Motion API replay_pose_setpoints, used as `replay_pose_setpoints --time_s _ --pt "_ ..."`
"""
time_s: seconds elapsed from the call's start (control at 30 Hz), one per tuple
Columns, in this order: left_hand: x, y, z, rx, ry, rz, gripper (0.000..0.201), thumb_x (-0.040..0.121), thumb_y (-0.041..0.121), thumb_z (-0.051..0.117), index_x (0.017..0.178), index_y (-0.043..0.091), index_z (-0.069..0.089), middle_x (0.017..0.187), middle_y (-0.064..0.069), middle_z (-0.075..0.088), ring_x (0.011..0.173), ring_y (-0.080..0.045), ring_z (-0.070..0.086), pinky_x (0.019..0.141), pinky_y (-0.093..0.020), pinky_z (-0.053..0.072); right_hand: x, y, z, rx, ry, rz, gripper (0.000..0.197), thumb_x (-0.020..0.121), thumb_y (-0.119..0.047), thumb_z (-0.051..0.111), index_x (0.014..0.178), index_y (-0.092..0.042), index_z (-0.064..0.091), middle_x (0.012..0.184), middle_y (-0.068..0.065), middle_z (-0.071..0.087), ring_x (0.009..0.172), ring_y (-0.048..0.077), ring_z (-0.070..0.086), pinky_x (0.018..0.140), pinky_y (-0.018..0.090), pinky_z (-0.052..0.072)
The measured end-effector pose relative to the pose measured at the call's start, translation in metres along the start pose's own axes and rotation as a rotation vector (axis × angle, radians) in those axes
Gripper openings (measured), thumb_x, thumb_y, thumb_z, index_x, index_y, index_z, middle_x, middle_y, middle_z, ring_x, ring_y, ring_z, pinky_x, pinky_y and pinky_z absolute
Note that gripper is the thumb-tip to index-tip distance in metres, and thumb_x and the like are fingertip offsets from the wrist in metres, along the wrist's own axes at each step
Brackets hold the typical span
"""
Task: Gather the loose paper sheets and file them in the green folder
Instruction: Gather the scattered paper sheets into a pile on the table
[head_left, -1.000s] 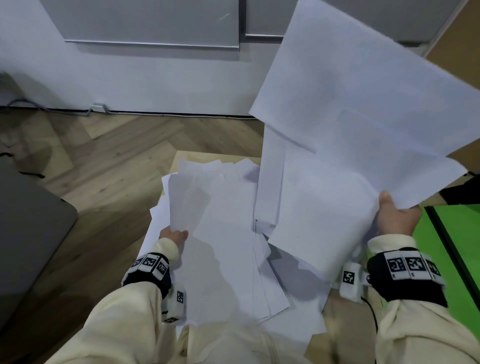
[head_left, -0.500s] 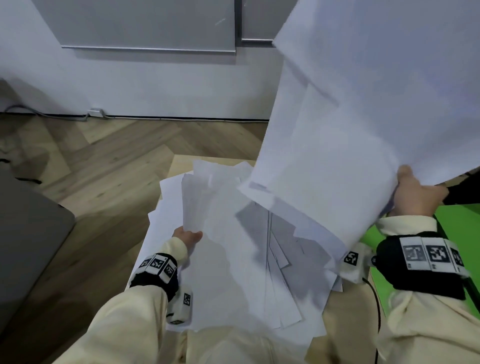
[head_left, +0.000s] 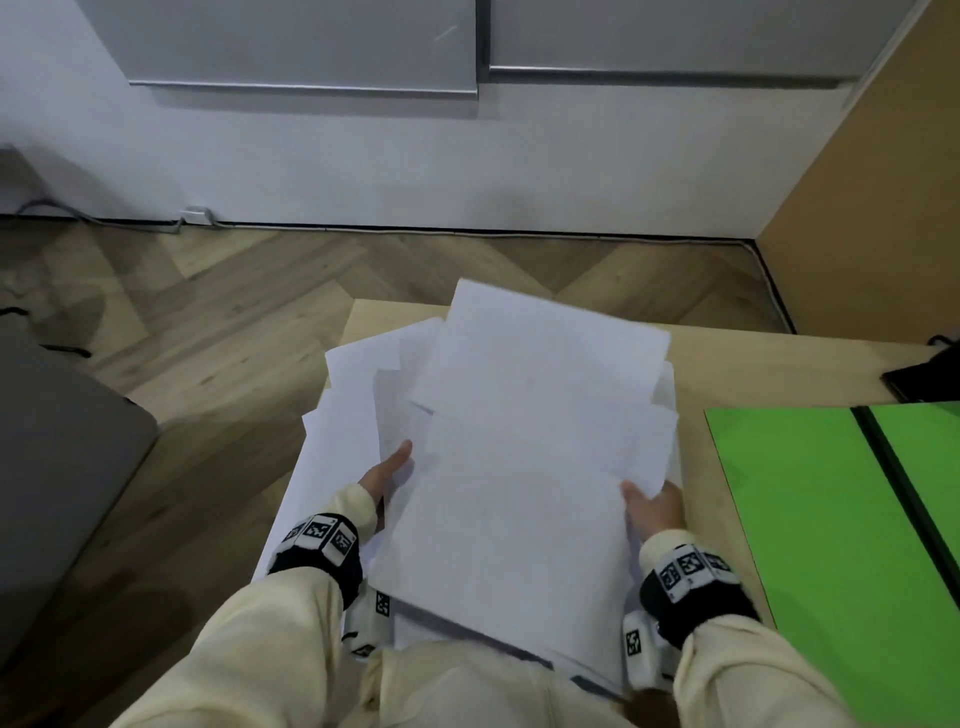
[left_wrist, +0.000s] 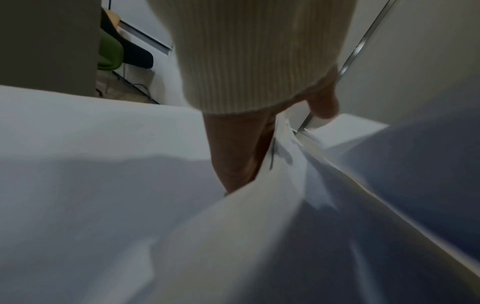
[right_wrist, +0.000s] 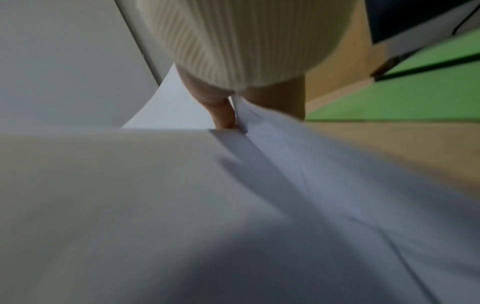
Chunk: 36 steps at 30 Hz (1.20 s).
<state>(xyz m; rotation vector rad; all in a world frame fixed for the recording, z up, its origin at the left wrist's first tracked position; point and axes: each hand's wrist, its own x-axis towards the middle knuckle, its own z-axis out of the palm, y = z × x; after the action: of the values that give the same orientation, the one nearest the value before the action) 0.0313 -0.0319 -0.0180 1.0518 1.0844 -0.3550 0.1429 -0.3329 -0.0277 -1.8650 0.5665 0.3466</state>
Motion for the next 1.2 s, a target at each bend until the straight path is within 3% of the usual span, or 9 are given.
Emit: replay_pose_setpoints --time_s 0.17,0.43,0.63,0.77,0.9,0.97,1.03,1.1,1.2 --pt "0.008 -0.014 0.012 0.323 0.185 0.099 0.101 0.044 0.055 0.082 0.129 0.007 0.055 0.121 -0.013 0.065 0.11 -0.035 0.06 0.1 -0.047 0.046 -0.009 0.023 0.027 -0.094 -0.131 0.011 0.03 0.082 -0.012 0.06 0.112 -0.009 0.065 0.104 0.011 0.071 0.092 0.029 0.067 0.093 0.041 0.052" --pt "0.011 -0.016 0.018 0.377 0.252 0.148 0.065 0.063 0.037 0.084 0.116 0.008 0.061 0.099 -0.007 0.065 0.088 -0.024 0.061 0.08 -0.03 0.046 0.005 -0.018 0.022 -0.123 -0.008 -0.163 0.03 0.083 -0.004 0.062 0.113 0.0 0.063 0.111 0.014 0.068 0.105 0.026 0.063 0.086 0.025 0.039" --pt "0.007 -0.009 0.018 0.51 0.268 0.128 0.062 0.072 0.022 0.079 0.126 0.002 0.053 0.115 -0.014 0.063 0.104 -0.03 0.06 0.087 -0.033 0.047 0.008 -0.034 0.031 -0.219 -0.373 -0.056 0.045 0.083 -0.012 0.069 0.124 0.0 0.056 0.118 0.01 0.062 0.109 0.022 0.056 0.088 0.026 0.037" --pt "0.004 -0.006 0.009 0.581 0.307 0.085 0.059 0.079 0.022 0.072 0.13 0.002 0.049 0.124 -0.017 0.061 0.111 -0.036 0.059 0.091 -0.036 0.048 0.038 -0.032 0.003 -0.701 -0.611 0.003 0.053 0.079 -0.019 0.072 0.128 -0.006 0.055 0.126 0.011 0.061 0.113 0.023 0.057 0.091 0.025 0.04" --pt "0.004 -0.003 0.007 0.541 0.304 0.034 0.063 0.078 0.023 0.073 0.132 0.001 0.047 0.127 -0.017 0.059 0.105 -0.035 0.061 0.081 -0.038 0.052 0.051 -0.013 -0.009 -0.539 -0.398 -0.127 0.011 0.081 0.003 0.062 0.091 0.001 0.067 0.078 0.021 0.066 0.078 0.023 0.059 0.076 0.025 0.043" --pt "0.005 0.002 0.008 0.486 0.265 -0.002 0.082 0.069 0.035 0.079 0.135 0.001 0.042 0.132 -0.017 0.056 0.107 -0.038 0.061 0.07 -0.037 0.052 0.051 0.0 -0.007 -0.478 -0.246 -0.181 0.012 0.083 0.001 0.059 0.09 0.009 0.064 0.088 0.033 0.067 0.084 0.037 0.064 0.075 0.024 0.038" --pt "0.02 0.0 0.005 0.406 0.276 -0.01 0.111 0.054 0.053 0.081 0.141 0.002 0.035 0.138 -0.017 0.05 0.121 -0.039 0.053 0.089 -0.045 0.048 0.046 0.009 0.001 -0.49 -0.327 -0.187 0.017 0.086 -0.001 0.056 0.094 0.012 0.063 0.091 0.03 0.068 0.089 0.04 0.063 0.075 0.024 0.036" --pt "0.026 0.0 0.007 0.376 0.317 -0.004 0.117 0.048 0.064 0.08 0.139 0.002 0.038 0.137 -0.017 0.052 0.123 -0.037 0.052 0.101 -0.044 0.042 0.04 0.012 0.006 -0.479 -0.405 -0.206 0.017 0.089 -0.004 0.052 0.087 0.002 0.068 0.081 0.013 0.066 0.081 0.023 0.056 0.074 0.024 0.037" --pt "0.003 0.008 0.016 0.449 0.362 -0.02 0.094 0.074 0.048 0.072 0.144 0.002 0.028 0.146 -0.016 0.041 0.132 -0.035 0.043 0.109 -0.04 0.035 0.037 0.006 0.003 -0.445 -0.282 -0.3 0.021 0.092 -0.007 0.05 0.074 -0.009 0.061 0.068 0.005 0.052 0.073 0.018 0.045 0.062 0.024 0.034"
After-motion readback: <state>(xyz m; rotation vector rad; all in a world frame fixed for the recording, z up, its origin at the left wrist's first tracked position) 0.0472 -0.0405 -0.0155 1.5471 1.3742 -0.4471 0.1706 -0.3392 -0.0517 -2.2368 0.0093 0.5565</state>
